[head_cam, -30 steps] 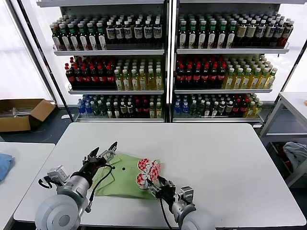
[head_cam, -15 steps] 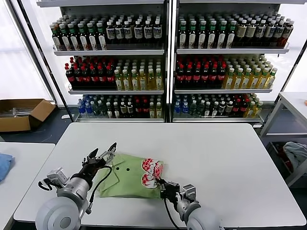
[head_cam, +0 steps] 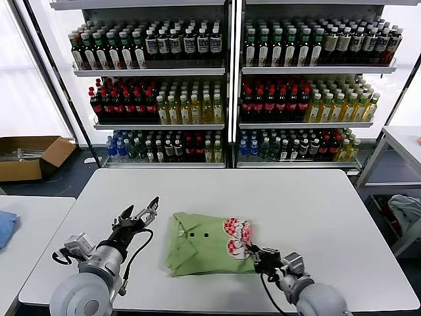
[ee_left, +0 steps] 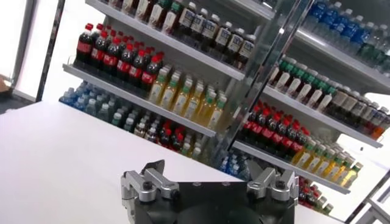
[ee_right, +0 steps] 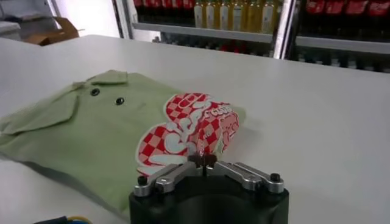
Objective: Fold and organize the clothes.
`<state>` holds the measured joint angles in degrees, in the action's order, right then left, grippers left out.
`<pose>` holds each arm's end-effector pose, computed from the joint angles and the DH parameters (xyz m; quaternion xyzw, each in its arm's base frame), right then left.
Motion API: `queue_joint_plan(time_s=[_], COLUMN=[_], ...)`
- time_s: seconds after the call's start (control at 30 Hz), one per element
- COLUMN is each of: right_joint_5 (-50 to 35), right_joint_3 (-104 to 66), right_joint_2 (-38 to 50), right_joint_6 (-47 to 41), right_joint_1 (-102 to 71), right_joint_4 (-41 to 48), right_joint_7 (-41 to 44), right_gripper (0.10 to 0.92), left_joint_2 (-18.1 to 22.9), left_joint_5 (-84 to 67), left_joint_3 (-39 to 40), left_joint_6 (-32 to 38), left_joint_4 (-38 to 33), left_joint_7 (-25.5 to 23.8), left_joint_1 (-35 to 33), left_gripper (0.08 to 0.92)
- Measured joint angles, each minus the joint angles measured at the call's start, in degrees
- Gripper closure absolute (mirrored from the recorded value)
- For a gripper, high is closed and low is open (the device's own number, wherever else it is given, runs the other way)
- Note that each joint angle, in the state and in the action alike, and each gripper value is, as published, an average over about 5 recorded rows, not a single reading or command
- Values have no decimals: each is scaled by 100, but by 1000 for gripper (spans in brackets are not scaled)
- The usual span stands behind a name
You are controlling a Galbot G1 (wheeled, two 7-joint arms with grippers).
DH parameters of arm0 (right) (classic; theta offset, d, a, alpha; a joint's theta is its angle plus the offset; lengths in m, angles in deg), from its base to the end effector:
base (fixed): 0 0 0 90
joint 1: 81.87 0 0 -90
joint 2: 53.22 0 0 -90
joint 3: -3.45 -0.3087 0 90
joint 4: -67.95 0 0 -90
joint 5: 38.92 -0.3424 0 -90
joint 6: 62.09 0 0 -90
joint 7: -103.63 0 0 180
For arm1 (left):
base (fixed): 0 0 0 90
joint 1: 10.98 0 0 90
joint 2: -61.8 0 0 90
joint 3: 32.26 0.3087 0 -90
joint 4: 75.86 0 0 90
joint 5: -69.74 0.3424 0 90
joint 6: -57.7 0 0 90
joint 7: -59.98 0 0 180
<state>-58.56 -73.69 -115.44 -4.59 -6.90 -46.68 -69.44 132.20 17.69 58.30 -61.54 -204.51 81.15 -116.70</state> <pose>0.2466 -0.0161 -0.2517 0.2334 -0.9359 0.0573 0.2575 0.2329 0.0294 -0.1593 -0.0510 -0.9641 0.2175 0.1432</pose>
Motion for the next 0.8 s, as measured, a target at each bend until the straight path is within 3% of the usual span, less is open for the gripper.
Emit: queue_joint_plan(time_s=[0.17, 0.8], right_joint_5=[-5, 2], right_joint_3=[-329, -177], right_joint_2=[240, -319], right_joint_6=[92, 768], right_joint_1=[-129, 160], right_joint_4=[5, 195], right_joint_7=[98, 117], right_gripper=[866, 316], left_joint_2=[52, 14], left_joint_5=[15, 61], left_joint_3=[35, 51], left_joint_6=[-17, -17], left_joint_4=[3, -61], left_joint_7=[-21, -141], left_joint_1=[0, -167], left_gripper=[177, 177])
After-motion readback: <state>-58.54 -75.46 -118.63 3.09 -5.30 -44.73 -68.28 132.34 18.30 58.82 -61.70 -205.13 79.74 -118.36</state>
